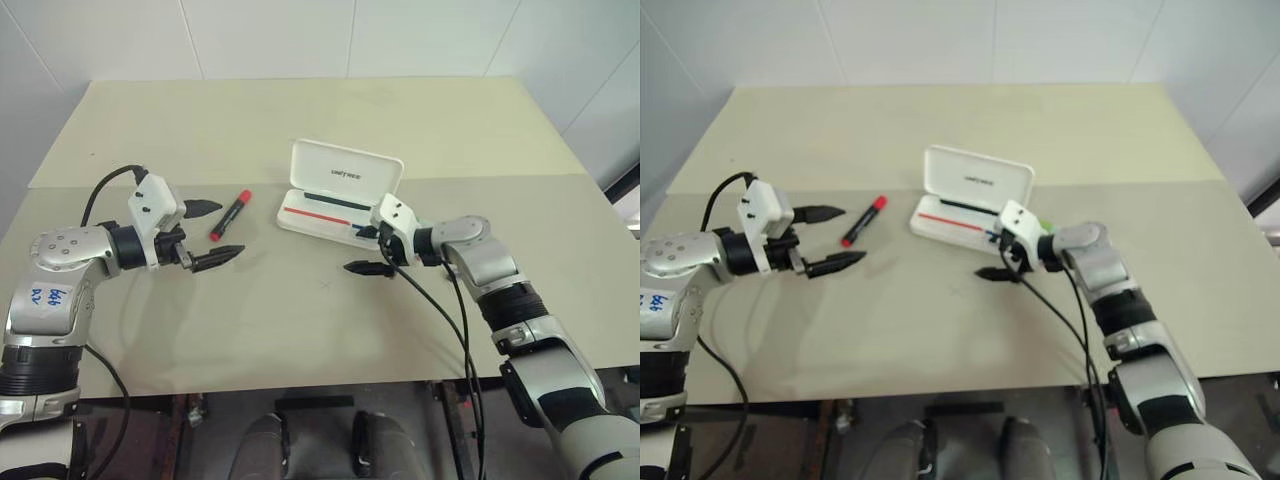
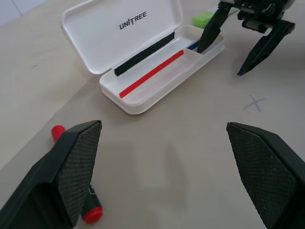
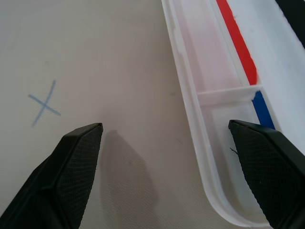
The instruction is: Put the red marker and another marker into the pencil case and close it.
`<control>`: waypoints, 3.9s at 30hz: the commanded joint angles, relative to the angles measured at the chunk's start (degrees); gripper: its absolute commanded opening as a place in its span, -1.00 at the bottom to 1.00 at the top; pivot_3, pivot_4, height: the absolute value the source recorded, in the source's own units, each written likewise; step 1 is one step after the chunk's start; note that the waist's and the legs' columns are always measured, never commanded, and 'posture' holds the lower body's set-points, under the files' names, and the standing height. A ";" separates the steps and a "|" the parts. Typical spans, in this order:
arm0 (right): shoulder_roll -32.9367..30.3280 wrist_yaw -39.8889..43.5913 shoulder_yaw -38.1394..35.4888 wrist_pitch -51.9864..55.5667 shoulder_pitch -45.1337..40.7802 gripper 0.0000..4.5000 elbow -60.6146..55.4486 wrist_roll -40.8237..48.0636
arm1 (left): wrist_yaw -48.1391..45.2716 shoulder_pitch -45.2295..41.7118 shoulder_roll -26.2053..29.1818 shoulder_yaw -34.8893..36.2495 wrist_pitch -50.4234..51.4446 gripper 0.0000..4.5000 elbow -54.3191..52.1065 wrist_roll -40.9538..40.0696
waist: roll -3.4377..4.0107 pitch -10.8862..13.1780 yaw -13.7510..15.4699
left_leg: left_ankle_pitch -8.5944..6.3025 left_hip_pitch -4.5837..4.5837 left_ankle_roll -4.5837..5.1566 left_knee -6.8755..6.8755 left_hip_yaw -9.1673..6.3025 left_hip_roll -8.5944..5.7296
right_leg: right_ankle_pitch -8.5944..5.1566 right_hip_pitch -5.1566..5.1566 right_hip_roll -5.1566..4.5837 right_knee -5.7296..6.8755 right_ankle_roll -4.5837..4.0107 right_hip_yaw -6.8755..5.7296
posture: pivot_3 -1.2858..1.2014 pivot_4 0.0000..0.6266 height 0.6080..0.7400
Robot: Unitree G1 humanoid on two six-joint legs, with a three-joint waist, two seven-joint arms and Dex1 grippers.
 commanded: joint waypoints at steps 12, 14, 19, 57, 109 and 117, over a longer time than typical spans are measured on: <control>1.44 -3.13 -1.06 -2.19 -3.02 -0.99 4.08 -1.60 | -1.26 0.05 2.13 0.97 0.39 1.00 -2.99 -1.21 | 0.00 0.00 -0.99 | 0.01 0.01 -0.03 -0.03 0.00 0.02 | -0.01 -0.02 0.01 0.03 -0.02 0.02 | 0.03 -0.52 1.00; 1.25 -2.51 -0.92 -2.10 -3.04 -0.99 4.03 -1.57 | -1.41 0.02 2.26 0.99 0.46 1.00 -2.94 -1.27 | 0.00 0.00 -0.99 | 0.01 0.00 -0.03 -0.03 0.00 0.02 | -0.01 -0.03 0.01 0.03 -0.02 0.03 | 0.03 -0.52 1.00; -0.33 2.83 0.51 -1.42 -1.71 -0.99 0.49 -0.99 | -2.62 0.26 3.15 1.15 0.81 1.00 -3.08 -1.63 | 0.00 0.00 -0.98 | 0.00 0.00 -0.03 -0.04 0.00 0.02 | -0.02 -0.04 0.01 0.03 -0.02 0.03 | 0.03 -0.52 1.00; -3.42 16.16 9.62 0.93 4.60 -0.99 -19.58 0.35 | -9.45 6.97 8.17 0.05 6.80 1.00 -13.29 -6.41 | 0.00 0.00 -0.96 | -0.02 -0.04 -0.08 -0.05 0.12 0.05 | -0.05 -0.28 0.05 0.16 -0.08 0.17 | 0.03 -0.52 1.00; -17.33 16.82 -4.49 20.09 0.98 0.87 -37.44 19.30 | 12.51 11.50 5.74 12.71 15.54 1.00 -15.74 -10.98 | -0.02 -0.01 -0.82 | -0.05 -0.03 -0.08 -0.01 0.17 0.06 | -0.05 -0.34 0.04 0.20 -0.08 0.28 | 0.03 -0.52 1.00; -17.84 13.39 -7.69 27.70 -4.08 0.87 -38.53 23.32 | 13.46 4.79 5.39 6.42 9.66 1.00 -3.92 -3.49 | -0.06 -0.03 -0.79 | -0.09 -0.10 -0.07 -0.02 0.28 0.07 | -0.04 -0.48 0.03 0.24 -0.10 0.34 | 0.03 -0.52 1.00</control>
